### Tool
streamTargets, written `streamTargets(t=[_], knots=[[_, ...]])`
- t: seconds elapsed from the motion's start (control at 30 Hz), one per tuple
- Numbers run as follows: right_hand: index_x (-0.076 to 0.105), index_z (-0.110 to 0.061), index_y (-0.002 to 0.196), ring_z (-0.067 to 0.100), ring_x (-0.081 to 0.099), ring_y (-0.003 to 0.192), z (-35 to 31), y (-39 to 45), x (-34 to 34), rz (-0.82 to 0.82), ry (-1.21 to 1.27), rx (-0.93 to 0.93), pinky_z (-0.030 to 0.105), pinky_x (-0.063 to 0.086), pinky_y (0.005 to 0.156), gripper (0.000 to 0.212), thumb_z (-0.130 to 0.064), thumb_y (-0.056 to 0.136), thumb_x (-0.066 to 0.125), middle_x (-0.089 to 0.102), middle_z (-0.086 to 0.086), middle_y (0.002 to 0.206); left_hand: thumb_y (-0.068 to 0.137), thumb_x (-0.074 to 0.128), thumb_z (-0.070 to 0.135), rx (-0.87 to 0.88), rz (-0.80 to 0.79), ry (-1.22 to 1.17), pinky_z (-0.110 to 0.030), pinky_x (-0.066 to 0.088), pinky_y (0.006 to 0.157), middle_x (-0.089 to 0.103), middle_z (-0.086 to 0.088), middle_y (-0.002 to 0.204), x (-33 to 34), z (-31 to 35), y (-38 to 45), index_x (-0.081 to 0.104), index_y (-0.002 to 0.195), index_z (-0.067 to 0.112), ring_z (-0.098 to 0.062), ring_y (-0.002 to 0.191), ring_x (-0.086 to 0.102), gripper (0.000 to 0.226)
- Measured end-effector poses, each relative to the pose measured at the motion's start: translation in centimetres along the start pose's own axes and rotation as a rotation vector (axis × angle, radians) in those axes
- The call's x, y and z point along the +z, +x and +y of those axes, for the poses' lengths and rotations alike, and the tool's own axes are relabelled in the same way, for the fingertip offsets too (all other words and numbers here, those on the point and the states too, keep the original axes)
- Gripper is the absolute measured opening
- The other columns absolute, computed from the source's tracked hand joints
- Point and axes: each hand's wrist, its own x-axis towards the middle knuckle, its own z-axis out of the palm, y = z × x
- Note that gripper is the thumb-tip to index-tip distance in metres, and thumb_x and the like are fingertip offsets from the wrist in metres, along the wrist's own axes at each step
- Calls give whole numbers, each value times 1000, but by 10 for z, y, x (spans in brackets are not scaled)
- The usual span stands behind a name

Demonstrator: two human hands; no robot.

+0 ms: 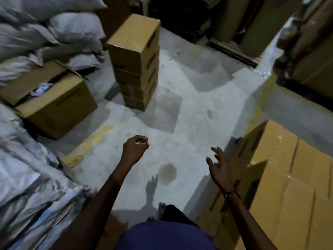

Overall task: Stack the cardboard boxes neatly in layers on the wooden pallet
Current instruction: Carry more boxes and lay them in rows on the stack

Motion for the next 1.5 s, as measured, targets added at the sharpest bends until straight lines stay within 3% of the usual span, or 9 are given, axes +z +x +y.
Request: streamTargets(t=[0.13,0.23,0.4,0.53,0.7,0.87,1.17,1.3,1.5], knots=[[56,-30,140,25,51,136,-45,49,47,-49,33,-53,48,50,103,42,-23,100,66,33,-1,164,85,78,12,20,109,-37,-12,49,66,77,8,98,-52,16,54,75,99,22,-4,83,73,18],[57,-28,140,25,53,133,-76,95,87,-70,58,-84,46,52,100,44,-19,98,69,35,-1,163,86,78,12,49,183,-61,-20,53,71,76,9,97,-87,24,96,75,96,26,-2,83,72,17],[59,-30,138,21,55,130,-132,188,153,-118,112,-131,44,53,99,47,-17,95,72,35,-4,163,86,78,13,53,266,-79,-18,53,71,76,11,96,-133,40,175,75,94,25,-1,85,72,15],[58,-31,137,22,55,130,-181,258,194,-151,122,-163,38,52,94,48,-17,94,74,37,-5,161,87,79,19,50,270,-51,-21,53,73,75,12,97,-163,59,234,74,94,27,3,86,69,12],[55,-32,140,22,54,132,-240,345,236,-183,106,-205,39,52,96,50,-20,95,73,34,-3,164,91,73,17,74,286,-18,-28,51,75,72,6,101,-194,91,319,73,104,18,-7,92,68,13],[52,-27,144,25,55,132,-289,419,266,-196,67,-217,30,46,92,54,-23,94,74,31,-1,165,89,70,22,107,249,-5,-47,60,86,72,9,103,-221,118,408,69,103,32,-10,93,70,17],[46,-27,150,29,52,135,-345,557,324,-163,-34,-238,42,48,108,73,-44,87,78,30,0,166,82,86,33,164,227,9,-31,59,88,71,6,115,-252,170,589,68,121,26,-9,100,69,43],[40,-32,153,26,45,143,-364,611,348,-154,-92,-187,52,45,112,90,-63,77,79,27,-6,167,79,89,35,197,158,55,-11,50,74,68,6,120,-261,199,669,65,127,25,-6,97,65,55],[35,-24,157,21,27,153,-398,699,378,-174,-210,-124,43,31,122,106,-61,70,84,19,-1,170,71,92,46,252,17,262,-29,46,89,61,1,138,-268,232,797,61,135,25,-19,119,59,74]])
